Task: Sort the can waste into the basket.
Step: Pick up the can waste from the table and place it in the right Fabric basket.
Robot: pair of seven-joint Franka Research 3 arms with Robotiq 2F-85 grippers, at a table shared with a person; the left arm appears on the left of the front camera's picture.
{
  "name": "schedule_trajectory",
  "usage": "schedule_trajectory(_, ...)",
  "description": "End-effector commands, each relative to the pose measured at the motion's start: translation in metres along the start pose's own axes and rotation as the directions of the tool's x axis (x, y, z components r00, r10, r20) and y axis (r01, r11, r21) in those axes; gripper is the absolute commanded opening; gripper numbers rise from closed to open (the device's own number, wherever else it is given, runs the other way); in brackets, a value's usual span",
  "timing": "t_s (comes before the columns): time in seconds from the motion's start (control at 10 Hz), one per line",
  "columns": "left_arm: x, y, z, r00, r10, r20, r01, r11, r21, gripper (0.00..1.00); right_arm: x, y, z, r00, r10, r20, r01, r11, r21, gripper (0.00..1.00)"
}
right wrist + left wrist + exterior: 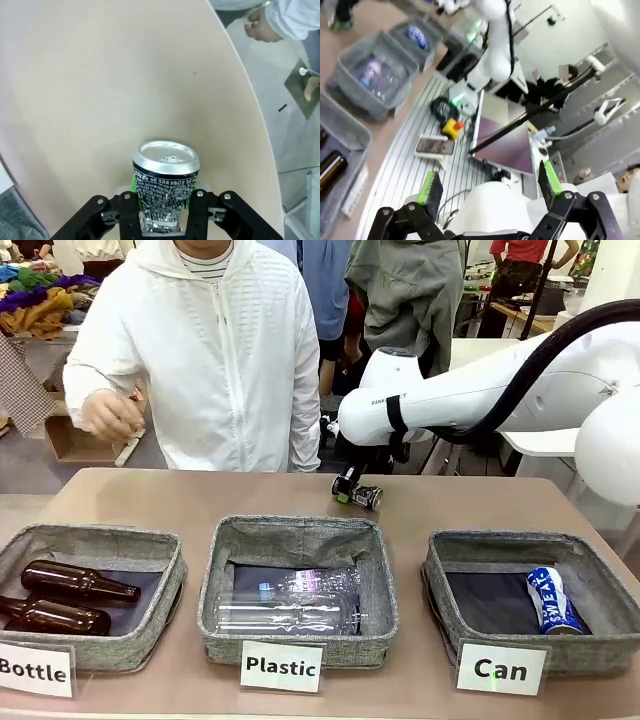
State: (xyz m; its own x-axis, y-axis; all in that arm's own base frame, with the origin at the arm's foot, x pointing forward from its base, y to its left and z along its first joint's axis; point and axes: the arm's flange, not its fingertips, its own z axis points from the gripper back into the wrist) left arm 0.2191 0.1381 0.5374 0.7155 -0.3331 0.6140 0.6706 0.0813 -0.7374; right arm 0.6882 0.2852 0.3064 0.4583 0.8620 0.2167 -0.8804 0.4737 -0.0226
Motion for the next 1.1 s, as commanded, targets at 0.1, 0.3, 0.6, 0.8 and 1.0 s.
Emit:
schedule_trajectory(0.1, -0.016, 0.041, -0.056, 0.975, 0.019, -0.221, 0.01, 0.992, 0.125, 1.0, -0.033, 0.01, 0.049, 0.999, 0.0, -0.037, -0.003, 0.998, -0.069, 0.0)
schedule_trajectory(0.3, -0.009, 0.032, -0.045, 0.984, 0.044, -0.17, -0.033, 0.997, 0.064, 1.0, -0.064, 0.015, 0.101, 0.997, 0.051, -0.061, -0.051, 0.999, 0.002, 0.0)
schedule_trajectory(0.6, -0.009, 0.032, -0.045, 0.984, 0.044, -0.17, -0.033, 0.997, 0.064, 1.0, -0.15, 0.05, 0.18, 0.943, 0.325, -0.07, -0.291, 0.908, 0.302, 0.0)
schedule_trajectory(0.8, -0.009, 0.032, -0.045, 0.984, 0.044, -0.17, -0.033, 0.997, 0.064, 1.0, -0.207, 0.081, 0.205, 0.877, 0.481, 0.022, -0.448, 0.798, 0.402, 0.0)
schedule_trajectory(1.0, -0.009, 0.032, -0.045, 0.984, 0.044, -0.17, -0.033, 0.997, 0.064, 1.0, -0.243, 0.105, 0.205, 0.838, 0.538, 0.094, -0.518, 0.729, 0.448, 0.0)
